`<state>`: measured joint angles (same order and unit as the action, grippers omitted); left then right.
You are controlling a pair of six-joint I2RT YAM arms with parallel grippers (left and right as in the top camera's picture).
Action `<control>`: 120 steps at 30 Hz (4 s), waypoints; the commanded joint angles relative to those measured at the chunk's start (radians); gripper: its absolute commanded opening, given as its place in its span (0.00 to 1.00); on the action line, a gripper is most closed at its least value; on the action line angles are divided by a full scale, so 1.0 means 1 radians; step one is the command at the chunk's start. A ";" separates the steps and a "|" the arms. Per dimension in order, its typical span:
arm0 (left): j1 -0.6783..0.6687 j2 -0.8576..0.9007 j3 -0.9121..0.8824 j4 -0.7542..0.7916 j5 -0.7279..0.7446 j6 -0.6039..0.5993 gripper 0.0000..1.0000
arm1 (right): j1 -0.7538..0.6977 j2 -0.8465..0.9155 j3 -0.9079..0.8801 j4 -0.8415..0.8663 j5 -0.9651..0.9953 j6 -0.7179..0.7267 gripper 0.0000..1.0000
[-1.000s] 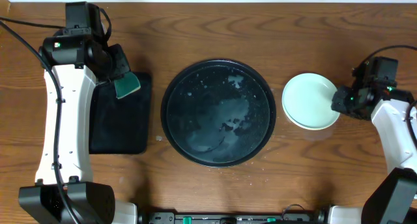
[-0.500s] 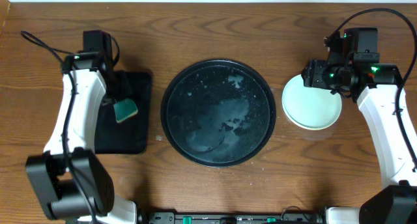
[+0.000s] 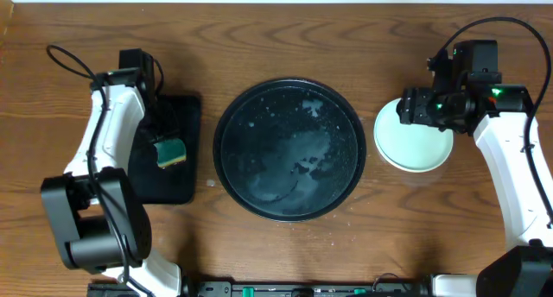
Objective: Clean dirty plates on tray and stack at the side
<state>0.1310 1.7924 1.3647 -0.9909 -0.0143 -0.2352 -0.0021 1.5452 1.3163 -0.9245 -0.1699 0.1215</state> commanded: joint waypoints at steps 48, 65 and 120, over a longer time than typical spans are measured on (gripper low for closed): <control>0.005 -0.354 0.107 -0.018 0.167 0.002 0.77 | -0.034 -1.151 -0.928 0.717 -0.002 -0.152 0.99; 0.005 -0.354 0.107 -0.018 0.167 0.002 0.77 | -0.034 -1.540 -1.311 0.864 -0.020 -0.137 0.99; -0.116 -1.725 -1.269 0.974 0.092 0.605 0.77 | -0.034 -1.525 -1.311 0.867 -0.029 -0.123 0.99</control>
<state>0.0185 0.1230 0.1406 -0.0227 0.0727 0.2916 -0.0315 0.0219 0.0078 -0.0551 -0.1909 -0.0113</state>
